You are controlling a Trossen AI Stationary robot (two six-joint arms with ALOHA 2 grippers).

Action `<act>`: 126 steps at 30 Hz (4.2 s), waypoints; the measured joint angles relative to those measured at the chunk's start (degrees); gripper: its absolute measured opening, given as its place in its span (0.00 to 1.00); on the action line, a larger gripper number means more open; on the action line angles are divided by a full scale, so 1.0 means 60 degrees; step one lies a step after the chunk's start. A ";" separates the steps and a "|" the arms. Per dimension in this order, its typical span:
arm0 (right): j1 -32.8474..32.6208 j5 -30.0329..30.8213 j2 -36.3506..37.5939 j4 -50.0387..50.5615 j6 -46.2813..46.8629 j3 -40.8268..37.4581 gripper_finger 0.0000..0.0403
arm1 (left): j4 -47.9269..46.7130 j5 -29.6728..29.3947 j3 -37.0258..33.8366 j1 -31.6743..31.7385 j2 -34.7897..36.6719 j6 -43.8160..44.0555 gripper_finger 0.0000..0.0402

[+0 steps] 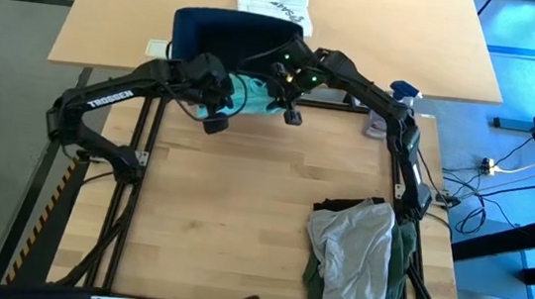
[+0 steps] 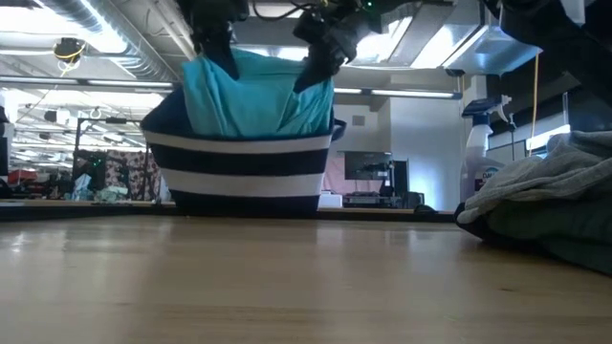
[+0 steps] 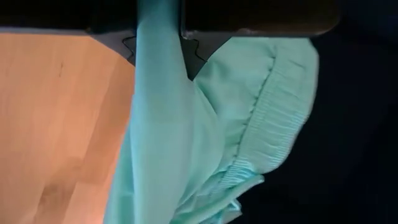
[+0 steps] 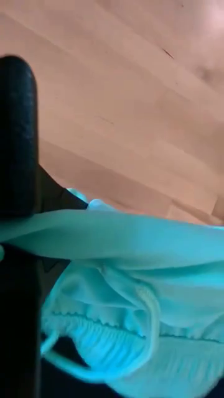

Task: Fold Laundry from Bin
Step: Put the folded blue shorts into the blue bin, then adjust the blue bin

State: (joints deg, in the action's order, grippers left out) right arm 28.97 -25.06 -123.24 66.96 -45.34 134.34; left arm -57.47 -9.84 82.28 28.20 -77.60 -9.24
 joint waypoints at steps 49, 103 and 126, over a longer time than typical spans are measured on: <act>0.1097 0.2779 0.0171 -0.4949 0.1097 -0.1464 0.03 | 0.2597 0.0445 0.0415 0.3470 -0.1383 -0.2950 0.02; -0.0356 0.1174 0.2105 -0.1068 0.1010 -0.1485 0.50 | -0.1247 0.1480 0.0238 0.1356 0.1285 -0.3526 0.48; -0.0241 0.3833 0.2051 -0.4848 0.1002 -0.5464 0.58 | 0.0744 -0.0956 -0.3071 0.1812 0.0638 -0.5005 0.56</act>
State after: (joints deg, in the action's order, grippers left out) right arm 27.52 -2.06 -110.93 37.87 -39.33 101.56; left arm -53.00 -15.58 63.85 39.07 -73.77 -39.26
